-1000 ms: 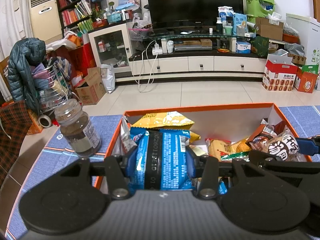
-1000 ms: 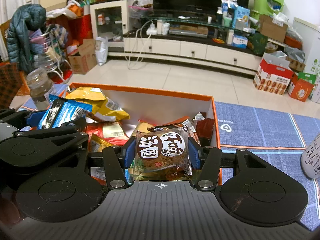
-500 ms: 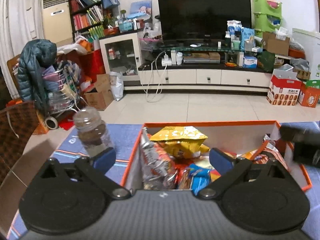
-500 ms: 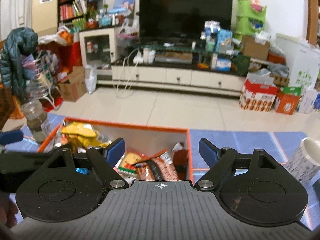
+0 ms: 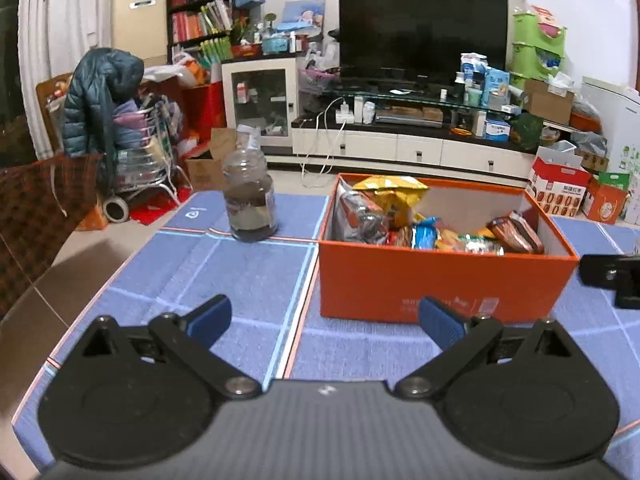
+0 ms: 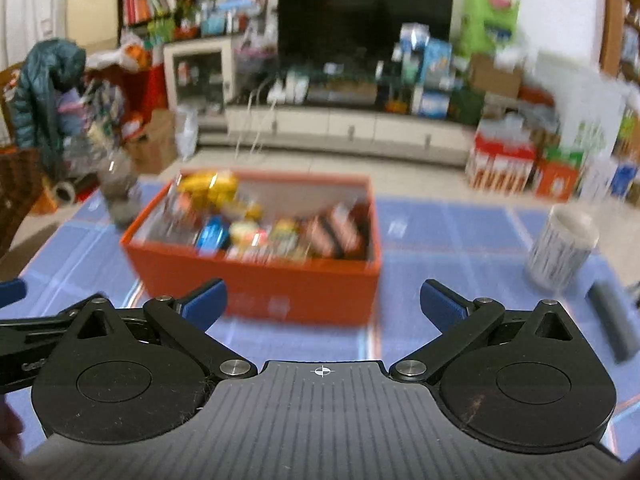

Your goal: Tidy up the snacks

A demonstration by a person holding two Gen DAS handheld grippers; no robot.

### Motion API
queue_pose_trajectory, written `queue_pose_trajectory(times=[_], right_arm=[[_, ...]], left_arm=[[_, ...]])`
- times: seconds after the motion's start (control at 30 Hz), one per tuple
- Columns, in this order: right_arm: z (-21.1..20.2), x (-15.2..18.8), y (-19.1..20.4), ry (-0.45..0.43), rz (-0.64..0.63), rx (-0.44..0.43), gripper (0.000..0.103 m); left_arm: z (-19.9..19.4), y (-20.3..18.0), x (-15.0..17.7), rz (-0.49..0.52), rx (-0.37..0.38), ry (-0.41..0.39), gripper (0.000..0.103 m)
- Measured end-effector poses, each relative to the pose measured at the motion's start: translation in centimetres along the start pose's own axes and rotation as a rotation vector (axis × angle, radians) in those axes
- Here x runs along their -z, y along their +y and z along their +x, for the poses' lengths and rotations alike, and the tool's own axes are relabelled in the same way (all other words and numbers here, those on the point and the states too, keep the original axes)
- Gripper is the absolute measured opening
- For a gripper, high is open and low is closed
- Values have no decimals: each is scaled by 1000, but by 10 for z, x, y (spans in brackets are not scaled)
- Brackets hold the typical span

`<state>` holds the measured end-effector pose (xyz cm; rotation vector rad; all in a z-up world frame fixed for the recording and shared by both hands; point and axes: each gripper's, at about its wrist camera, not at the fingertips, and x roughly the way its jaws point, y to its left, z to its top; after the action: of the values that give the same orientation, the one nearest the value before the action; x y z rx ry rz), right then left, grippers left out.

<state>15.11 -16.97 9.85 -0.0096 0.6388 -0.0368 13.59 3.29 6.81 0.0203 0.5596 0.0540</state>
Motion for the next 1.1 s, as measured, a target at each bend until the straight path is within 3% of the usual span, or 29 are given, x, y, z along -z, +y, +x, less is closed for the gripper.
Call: queue_pose_trajectory(times=[0.13, 0.4, 0.83, 1.1], right_arm=[[0, 1, 15, -3, -12, 32, 96], [19, 0, 41, 1, -40, 28, 96], [53, 18, 26, 160, -34, 47, 96], [59, 21, 22, 193, -44, 49, 96]], left_arm=[[0, -3, 2, 57, 0, 0, 98], [17, 6, 0, 39, -11, 26, 98], [32, -22, 11, 98, -7, 109, 98], [37, -34, 13, 117, -13, 136, 98]])
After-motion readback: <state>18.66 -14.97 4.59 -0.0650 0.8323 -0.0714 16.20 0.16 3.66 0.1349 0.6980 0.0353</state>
